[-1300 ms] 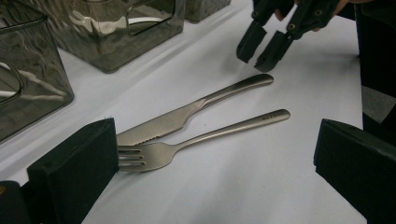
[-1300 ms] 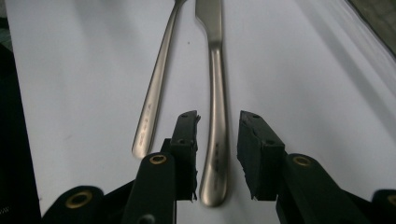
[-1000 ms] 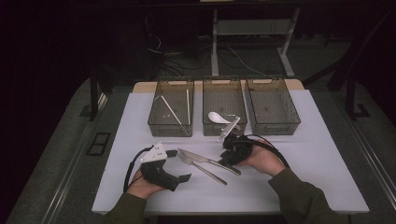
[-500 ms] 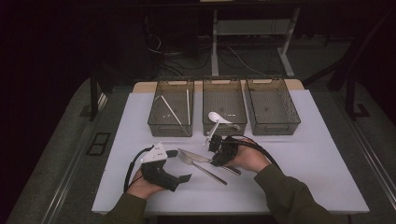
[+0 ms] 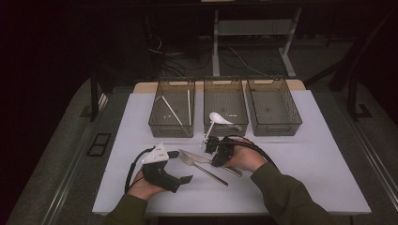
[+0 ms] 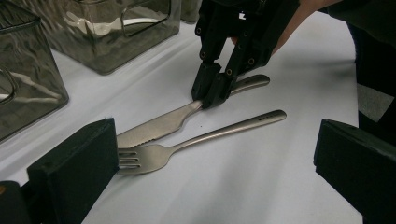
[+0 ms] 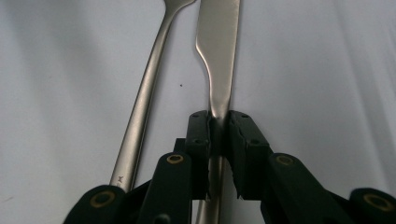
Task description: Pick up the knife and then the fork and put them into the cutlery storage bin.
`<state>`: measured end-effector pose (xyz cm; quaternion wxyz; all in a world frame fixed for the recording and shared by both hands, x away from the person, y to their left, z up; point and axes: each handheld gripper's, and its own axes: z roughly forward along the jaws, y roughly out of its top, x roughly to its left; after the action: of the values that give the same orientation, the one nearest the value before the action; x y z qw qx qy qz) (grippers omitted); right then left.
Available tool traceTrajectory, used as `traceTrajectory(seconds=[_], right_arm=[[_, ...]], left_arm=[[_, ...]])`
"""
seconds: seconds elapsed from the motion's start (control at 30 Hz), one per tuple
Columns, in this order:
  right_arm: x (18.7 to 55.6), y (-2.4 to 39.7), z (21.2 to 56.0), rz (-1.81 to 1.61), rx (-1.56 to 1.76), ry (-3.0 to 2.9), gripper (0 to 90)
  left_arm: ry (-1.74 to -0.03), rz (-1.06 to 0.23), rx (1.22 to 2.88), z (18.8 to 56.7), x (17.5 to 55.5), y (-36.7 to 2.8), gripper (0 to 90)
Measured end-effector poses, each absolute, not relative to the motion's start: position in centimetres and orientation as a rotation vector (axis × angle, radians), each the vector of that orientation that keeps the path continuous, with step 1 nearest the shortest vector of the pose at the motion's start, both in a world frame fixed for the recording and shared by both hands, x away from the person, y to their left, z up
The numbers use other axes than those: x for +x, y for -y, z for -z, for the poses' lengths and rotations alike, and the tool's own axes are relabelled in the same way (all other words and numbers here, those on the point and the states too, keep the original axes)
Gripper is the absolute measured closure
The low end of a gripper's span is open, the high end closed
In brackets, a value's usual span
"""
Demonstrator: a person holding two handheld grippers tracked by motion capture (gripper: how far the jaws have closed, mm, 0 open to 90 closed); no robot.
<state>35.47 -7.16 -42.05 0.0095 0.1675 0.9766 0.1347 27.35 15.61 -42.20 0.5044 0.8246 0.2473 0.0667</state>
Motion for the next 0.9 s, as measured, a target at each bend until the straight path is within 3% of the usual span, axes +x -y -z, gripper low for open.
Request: traceTrajectory(seconds=[0.47, 0.9], right_arm=[[35.7, 5.7, 41.8, -0.256, 0.538, -3.064, 79.4], [35.9, 7.4, 41.8, -0.411, 0.625, -3.059, 79.9]], left_arm=[[-0.597, -0.162, 1.986, 42.2, 27.4, -15.7, 0.0], [-0.599, -0.164, 1.984, 42.2, 27.4, -15.7, 0.0]])
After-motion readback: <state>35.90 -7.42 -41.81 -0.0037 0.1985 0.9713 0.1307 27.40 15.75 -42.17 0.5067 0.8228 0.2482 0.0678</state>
